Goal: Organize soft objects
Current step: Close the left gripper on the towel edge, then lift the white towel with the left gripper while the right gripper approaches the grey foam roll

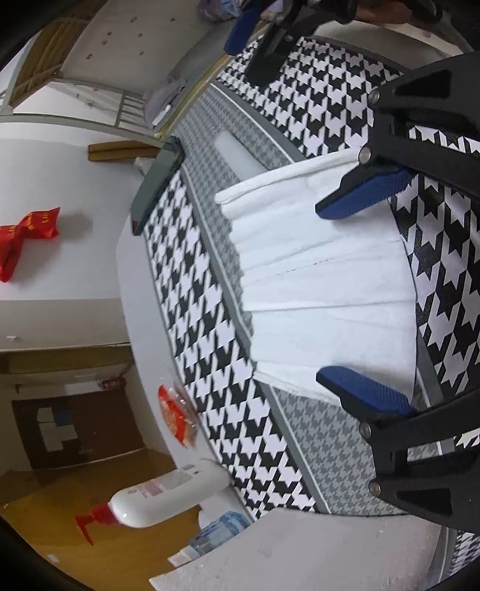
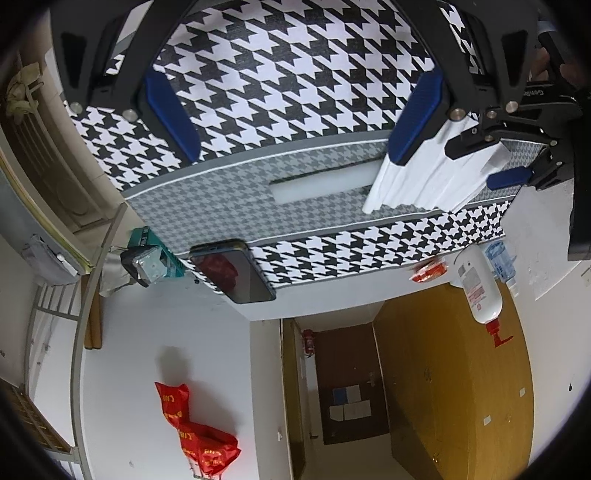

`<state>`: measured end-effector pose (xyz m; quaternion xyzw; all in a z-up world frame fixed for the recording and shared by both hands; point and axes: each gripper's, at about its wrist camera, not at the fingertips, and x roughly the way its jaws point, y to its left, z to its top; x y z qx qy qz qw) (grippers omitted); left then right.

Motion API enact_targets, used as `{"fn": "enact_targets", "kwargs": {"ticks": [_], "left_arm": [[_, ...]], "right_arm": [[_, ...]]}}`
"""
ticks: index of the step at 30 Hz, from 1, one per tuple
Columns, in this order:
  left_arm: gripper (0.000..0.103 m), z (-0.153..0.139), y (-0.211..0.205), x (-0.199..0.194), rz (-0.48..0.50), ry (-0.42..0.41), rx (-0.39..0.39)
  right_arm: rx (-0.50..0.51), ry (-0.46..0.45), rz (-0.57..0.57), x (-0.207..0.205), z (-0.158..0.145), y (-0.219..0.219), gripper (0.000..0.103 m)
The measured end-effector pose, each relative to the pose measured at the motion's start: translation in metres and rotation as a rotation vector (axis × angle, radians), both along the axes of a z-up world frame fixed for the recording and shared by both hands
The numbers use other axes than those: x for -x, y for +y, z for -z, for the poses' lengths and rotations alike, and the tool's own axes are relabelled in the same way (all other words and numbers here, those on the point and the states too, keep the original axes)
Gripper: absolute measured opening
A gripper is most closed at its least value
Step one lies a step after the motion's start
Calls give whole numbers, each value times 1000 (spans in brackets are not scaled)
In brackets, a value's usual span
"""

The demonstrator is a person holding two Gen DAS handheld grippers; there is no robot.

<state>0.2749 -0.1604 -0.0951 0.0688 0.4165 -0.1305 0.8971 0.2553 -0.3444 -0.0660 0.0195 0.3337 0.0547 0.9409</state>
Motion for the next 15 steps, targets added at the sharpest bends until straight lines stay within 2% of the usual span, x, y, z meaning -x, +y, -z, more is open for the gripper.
{"fn": "enact_targets", "kwargs": {"ticks": [3,6,8,10,13,15], "left_arm": [[65,6,-2,-2,0,16,-26],[53,5,-2,-1,23,17,-17],[29,4,-1,-1,49,29,5],[15,5,1,-2,44,28,-2],[8,4,7,-2,36,29,18],[8,-1,11,0,34,10,39]], "right_arm": [[-3,2,-8,-1,0,0,102],[-2,2,-16,-1,-1,3,102],[2,2,-21,-1,-2,5,103],[11,-3,-27,0,-2,10,102],[12,-2,-38,2,-2,12,102],[14,0,-39,2,-2,14,102]]}}
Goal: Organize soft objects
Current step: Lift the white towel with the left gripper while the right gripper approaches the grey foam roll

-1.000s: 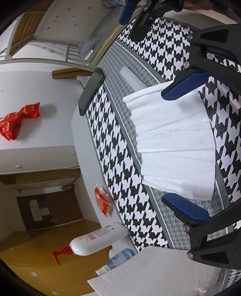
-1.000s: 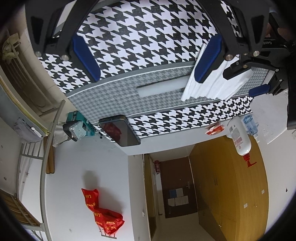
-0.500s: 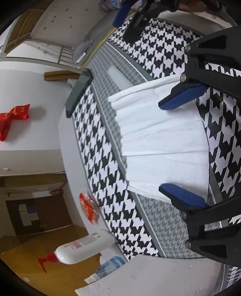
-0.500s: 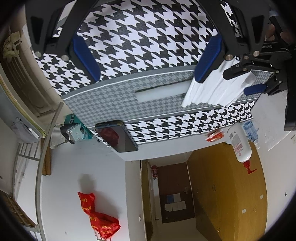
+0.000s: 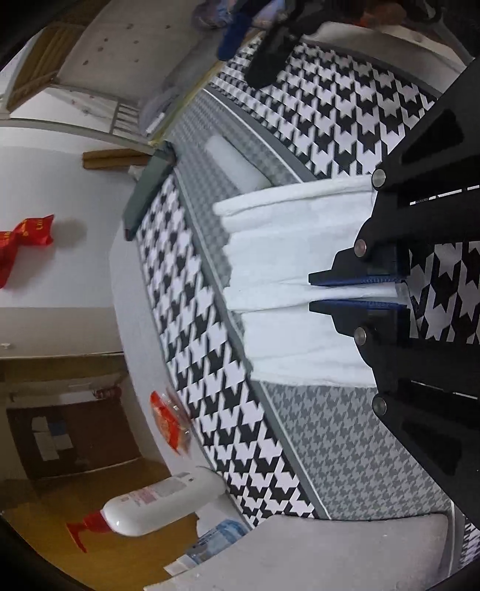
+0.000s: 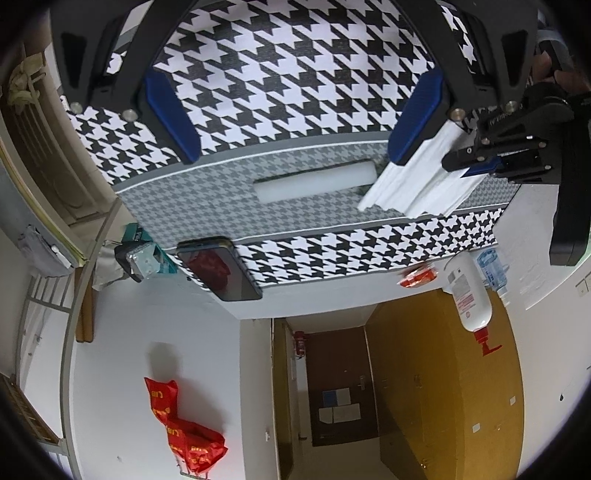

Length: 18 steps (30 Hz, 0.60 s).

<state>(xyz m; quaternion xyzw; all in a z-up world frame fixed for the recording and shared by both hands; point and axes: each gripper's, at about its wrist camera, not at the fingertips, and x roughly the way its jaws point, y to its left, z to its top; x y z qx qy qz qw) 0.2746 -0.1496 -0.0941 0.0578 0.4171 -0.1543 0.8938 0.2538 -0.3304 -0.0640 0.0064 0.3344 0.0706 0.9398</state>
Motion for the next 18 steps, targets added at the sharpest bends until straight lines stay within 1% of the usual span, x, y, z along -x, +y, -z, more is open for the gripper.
{"fn": "enact_targets", "kwargs": {"ticks": [3,6,8,10,12,13,14,15,16,18], "left_arm": [[8,-17,8,10,-14,-75,10],[8,-29,19,16,-53,-121,-15],[8,-33,26,18,-62,-132,-26],[8,-36,31,20,-69,-141,-18],[11,-35,29,21,-52,-133,-20],[26,-33,27,20,-34,-112,-14],[47,-30,25,17,-21,-88,-4],[56,-28,24,16,-12,-69,7],[65,-27,22,16,-11,-69,8],[65,-26,19,15,-15,-77,-20]], "right_arm": [[4,-1,-4,1,0,2,102],[9,-3,-2,-1,-2,2,102],[1,-7,-6,-1,-3,3,102],[-2,-9,-10,-1,-2,4,102],[-8,-4,-14,-2,-1,5,102],[-17,1,-17,-4,0,5,102],[-30,6,-20,-5,0,5,102],[-38,11,-22,-6,1,4,102],[-43,17,-22,-7,2,4,102],[-46,21,-23,-9,3,5,102]]}}
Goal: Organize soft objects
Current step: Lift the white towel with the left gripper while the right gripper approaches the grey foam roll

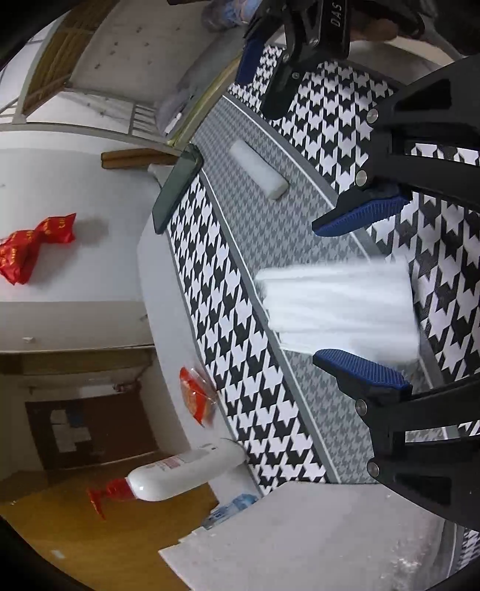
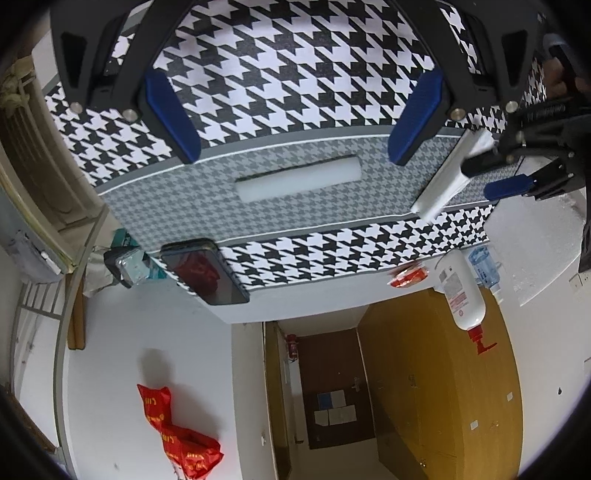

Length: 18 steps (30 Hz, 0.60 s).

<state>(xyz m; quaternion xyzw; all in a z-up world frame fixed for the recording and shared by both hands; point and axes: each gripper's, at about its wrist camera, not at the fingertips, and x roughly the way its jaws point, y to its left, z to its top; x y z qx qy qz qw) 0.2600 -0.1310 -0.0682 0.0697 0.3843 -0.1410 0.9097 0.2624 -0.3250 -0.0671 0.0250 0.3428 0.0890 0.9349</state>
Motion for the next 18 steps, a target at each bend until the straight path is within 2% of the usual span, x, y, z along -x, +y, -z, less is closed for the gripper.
{"fn": "enact_targets", "kwargs": {"ticks": [4,9,13,15,17,18], "left_arm": [[65,10,-4,-11,-13,43,-26],[65,26,-2,-24,-41,102,-48],[64,32,-1,-27,-42,119,-38],[55,32,-2,-27,-29,121,-30],[37,31,-5,-27,-18,111,-36],[31,31,-7,-26,-14,103,-41]], "right_arm": [[-9,16,-16,-4,3,4,103],[26,30,-55,-13,5,14,102],[36,41,-95,-22,3,19,102],[29,51,-100,-26,3,21,102],[38,66,-96,-29,4,23,103],[39,74,-95,-30,5,25,103]]}}
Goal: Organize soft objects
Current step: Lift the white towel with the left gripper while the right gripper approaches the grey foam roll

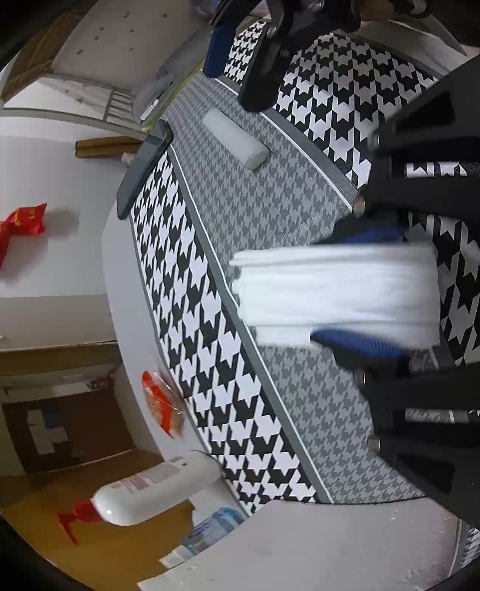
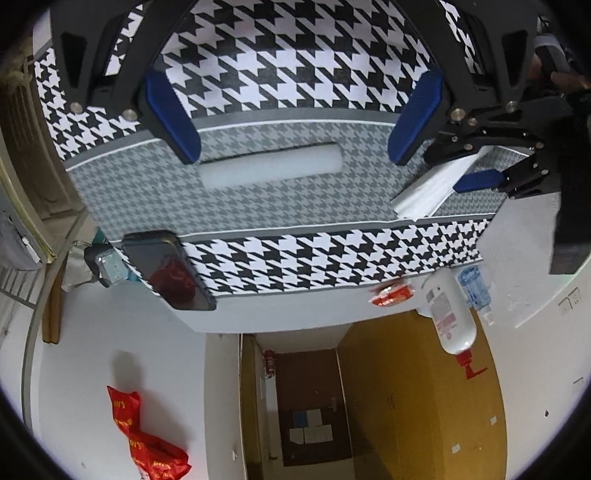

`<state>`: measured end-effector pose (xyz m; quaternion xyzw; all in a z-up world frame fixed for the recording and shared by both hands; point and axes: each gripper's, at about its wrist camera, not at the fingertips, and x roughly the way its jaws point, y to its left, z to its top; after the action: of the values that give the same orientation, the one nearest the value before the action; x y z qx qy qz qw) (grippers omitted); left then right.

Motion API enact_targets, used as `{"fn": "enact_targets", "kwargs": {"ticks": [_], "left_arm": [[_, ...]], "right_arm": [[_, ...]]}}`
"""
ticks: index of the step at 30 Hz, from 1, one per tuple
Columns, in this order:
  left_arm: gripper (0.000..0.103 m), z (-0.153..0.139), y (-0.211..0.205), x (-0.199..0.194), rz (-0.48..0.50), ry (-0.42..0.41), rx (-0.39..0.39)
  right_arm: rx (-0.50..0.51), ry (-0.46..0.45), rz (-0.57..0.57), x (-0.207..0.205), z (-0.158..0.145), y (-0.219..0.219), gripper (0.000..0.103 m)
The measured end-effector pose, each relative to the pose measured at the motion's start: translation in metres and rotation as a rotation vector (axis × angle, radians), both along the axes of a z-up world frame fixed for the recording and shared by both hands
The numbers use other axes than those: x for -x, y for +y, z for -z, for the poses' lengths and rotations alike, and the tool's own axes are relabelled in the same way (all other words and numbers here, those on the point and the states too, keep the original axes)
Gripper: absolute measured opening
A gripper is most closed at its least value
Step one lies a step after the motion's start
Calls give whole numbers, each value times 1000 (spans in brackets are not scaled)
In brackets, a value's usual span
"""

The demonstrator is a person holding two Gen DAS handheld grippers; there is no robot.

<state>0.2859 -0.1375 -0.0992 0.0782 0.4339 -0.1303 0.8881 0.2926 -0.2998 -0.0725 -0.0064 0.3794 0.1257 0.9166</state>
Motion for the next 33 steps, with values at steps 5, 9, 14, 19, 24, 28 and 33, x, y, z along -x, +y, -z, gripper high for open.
{"fn": "enact_targets", "kwargs": {"ticks": [5,9,14,19,24,28,33], "left_arm": [[10,1,2,3,19,-19,18],[10,-3,7,10,17,-55,34],[10,-12,19,14,-7,-86,91],[10,-15,21,17,-22,-108,91],[10,-14,22,18,-27,-112,93],[10,-13,22,19,-26,-106,96],[10,-13,24,19,-31,-108,100]], "right_arm": [[-32,61,45,-8,10,7,102],[-36,95,68,-15,18,13,102],[-24,109,117,-21,22,13,96],[-12,128,181,-28,26,10,91],[34,118,201,-29,27,14,84],[35,118,180,-28,26,13,77],[18,129,135,-22,24,7,58]]}}
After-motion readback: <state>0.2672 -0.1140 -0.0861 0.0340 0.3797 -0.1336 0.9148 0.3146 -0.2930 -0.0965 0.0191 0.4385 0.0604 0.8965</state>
